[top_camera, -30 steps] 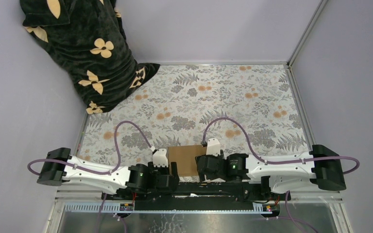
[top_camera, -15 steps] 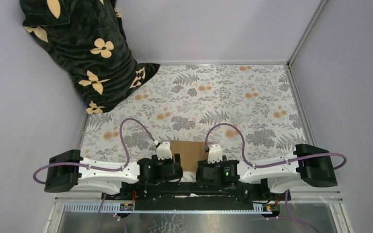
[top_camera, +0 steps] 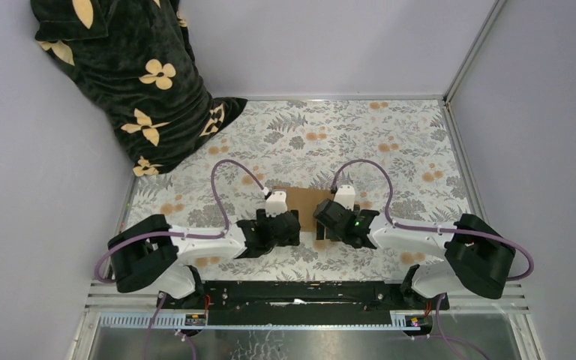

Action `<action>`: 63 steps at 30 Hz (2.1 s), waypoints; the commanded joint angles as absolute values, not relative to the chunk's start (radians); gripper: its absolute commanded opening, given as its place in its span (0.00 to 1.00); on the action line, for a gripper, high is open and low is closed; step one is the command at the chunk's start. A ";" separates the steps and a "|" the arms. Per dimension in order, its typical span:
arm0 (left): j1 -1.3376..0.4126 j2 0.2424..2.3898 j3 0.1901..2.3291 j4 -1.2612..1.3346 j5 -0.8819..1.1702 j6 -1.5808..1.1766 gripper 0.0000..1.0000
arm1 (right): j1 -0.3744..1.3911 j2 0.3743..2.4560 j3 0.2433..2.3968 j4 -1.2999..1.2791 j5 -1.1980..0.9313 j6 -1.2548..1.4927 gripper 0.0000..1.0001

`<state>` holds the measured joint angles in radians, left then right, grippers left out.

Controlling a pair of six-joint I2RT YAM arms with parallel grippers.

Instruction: Fold the paper box

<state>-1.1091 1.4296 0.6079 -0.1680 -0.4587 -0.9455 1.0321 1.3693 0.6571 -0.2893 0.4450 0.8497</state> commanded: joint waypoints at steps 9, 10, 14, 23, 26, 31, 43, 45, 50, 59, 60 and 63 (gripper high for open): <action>-0.901 1.606 0.675 0.019 -0.310 -0.684 0.79 | 0.778 1.506 0.726 -0.130 0.312 0.582 0.79; -0.886 1.607 0.679 0.031 -0.309 -0.664 0.79 | 0.758 1.519 0.735 -0.119 0.296 0.567 0.79; -0.814 1.599 0.686 0.078 -0.277 -0.598 0.81 | 0.703 1.568 0.787 -0.094 0.259 0.507 0.80; -0.881 1.192 0.684 -0.170 -0.328 -0.628 0.99 | 0.701 1.236 0.737 -0.201 0.205 0.490 0.99; -0.875 1.120 0.722 -0.233 -0.380 -0.602 0.99 | 0.700 1.119 0.728 -0.226 0.283 0.445 0.99; -0.669 1.227 0.848 -0.252 -0.350 -0.498 0.98 | 0.613 1.098 0.804 -0.230 0.344 0.341 1.00; -0.437 1.145 0.516 0.102 -0.646 -0.400 0.98 | 0.219 0.927 0.455 0.285 0.404 0.193 1.00; -0.418 1.140 0.498 0.133 -0.683 -0.385 0.98 | 0.205 0.891 0.359 0.382 0.465 0.164 1.00; -0.358 1.186 0.510 0.204 -0.659 -0.317 0.98 | 0.199 0.882 0.168 0.651 0.565 0.123 1.00; -0.301 1.214 0.386 0.457 -0.681 -0.226 0.98 | 0.198 1.284 0.101 1.236 0.634 0.040 1.00; -0.296 1.227 0.363 0.505 -0.669 -0.215 0.98 | 0.198 1.336 0.100 1.313 0.609 0.011 1.00; -0.287 1.243 0.356 0.544 -0.661 -0.203 0.98 | 0.191 1.484 0.099 1.472 0.602 0.005 1.00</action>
<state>-0.3050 1.2198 0.3771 0.3653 -0.6506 -0.2512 0.2012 1.3544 0.1036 1.0775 0.5762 0.0578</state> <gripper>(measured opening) 0.984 0.994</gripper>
